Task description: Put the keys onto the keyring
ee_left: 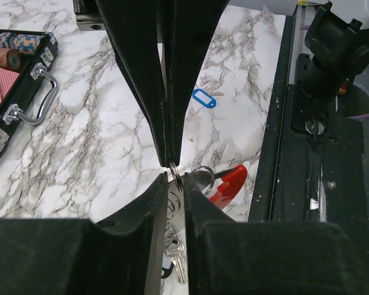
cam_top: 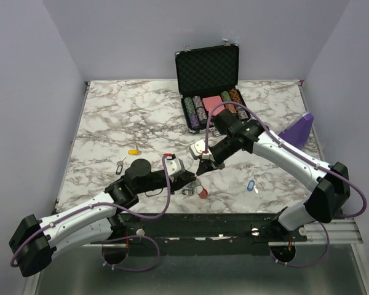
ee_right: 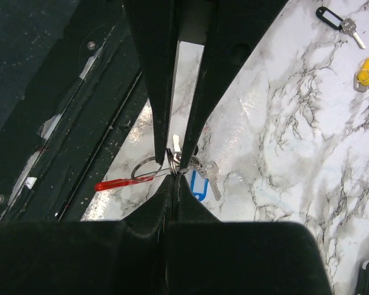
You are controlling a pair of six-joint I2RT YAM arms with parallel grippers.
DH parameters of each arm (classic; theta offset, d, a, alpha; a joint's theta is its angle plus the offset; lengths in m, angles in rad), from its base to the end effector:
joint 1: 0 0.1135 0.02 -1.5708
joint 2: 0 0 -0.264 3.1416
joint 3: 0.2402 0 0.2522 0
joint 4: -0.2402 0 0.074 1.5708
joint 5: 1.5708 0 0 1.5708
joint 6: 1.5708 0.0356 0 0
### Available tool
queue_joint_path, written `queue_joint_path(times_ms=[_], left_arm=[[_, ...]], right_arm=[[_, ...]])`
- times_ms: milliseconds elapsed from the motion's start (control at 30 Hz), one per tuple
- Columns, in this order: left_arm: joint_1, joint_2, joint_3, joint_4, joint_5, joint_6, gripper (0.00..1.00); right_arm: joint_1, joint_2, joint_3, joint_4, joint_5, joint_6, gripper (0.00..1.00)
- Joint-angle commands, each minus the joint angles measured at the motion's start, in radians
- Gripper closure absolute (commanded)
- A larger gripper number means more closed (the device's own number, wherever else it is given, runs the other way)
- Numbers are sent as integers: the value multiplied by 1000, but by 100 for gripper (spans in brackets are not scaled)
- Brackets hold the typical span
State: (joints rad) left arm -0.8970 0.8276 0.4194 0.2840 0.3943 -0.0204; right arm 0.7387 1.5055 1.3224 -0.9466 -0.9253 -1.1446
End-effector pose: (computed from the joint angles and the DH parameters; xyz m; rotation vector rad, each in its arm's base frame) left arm 0.1116 -0.1617 0.2525 1.0308 1.4659 -1.0060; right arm 0.1992 0.2199 0.3050 -2.0475 1.1664 1.0382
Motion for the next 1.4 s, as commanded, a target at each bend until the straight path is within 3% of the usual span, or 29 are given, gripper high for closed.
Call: queue_joint_path(times_ms=[0, 100, 233, 267, 400, 533, 800, 1367], left_arm=[[-5, 8, 41, 6, -37, -16, 82], [-5, 22, 56, -32, -25, -9, 100], [-6, 19, 47, -60, -26, -3, 100], [-5, 7, 32, -48, -32, 5, 100], [-5, -99, -65, 38, -48, 74, 100], [0, -224, -169, 127, -54, 117, 100], [9, -335, -254, 250, -18, 54, 100], [12, -308, -291, 382, -22, -29, 100]], right_arm=[[8, 10, 17, 17, -4, 11, 97], [10, 12, 18, 12, -15, 14, 97], [10, 12, 21, 6, -36, 17, 97], [10, 13, 23, 8, -47, 26, 93], [8, 22, 26, 12, -73, 62, 61], [7, 28, 20, 37, -113, 103, 53], [8, 41, -22, 117, -283, 166, 52], [11, 42, -58, 201, -343, 256, 57]])
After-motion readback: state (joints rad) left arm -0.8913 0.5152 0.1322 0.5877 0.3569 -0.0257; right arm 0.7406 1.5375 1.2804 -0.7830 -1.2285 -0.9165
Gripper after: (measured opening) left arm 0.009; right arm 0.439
